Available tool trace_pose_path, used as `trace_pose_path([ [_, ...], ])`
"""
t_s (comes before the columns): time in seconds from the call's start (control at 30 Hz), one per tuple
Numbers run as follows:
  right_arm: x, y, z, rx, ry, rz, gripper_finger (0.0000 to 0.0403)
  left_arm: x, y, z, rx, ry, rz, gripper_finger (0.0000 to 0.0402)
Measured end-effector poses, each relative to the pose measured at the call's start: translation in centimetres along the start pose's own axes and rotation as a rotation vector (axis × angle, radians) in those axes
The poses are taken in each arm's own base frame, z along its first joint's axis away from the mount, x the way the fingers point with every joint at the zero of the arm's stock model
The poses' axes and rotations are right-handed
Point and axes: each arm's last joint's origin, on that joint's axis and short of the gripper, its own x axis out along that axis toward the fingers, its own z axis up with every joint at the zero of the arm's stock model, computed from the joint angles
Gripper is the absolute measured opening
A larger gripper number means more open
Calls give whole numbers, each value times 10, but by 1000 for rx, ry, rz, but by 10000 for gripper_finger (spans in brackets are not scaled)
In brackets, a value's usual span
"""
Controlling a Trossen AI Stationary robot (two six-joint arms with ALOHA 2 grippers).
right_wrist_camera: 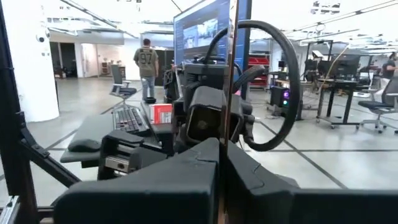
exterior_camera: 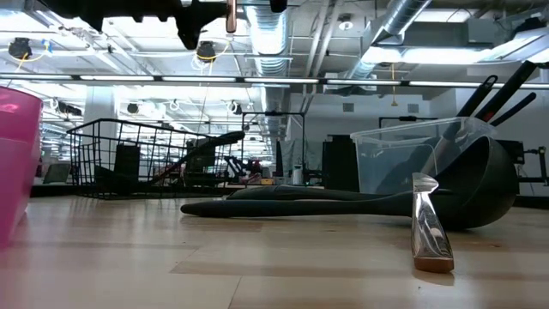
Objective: Pick & Place Kitchen Items
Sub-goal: Put the top gold table knife into the red bin
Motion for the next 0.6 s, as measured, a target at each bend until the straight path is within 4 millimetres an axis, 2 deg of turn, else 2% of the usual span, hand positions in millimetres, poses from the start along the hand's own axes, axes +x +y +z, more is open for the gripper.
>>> trace_pose_path([
  [0.27, 0, 1, 0, 8, -1, 11, 0, 0, 0, 2, 31, -24, 8, 237],
  [0.6, 0, 2, 0, 11, -2, 36, 0, 13, 5, -5, 36, -24, 9, 237],
])
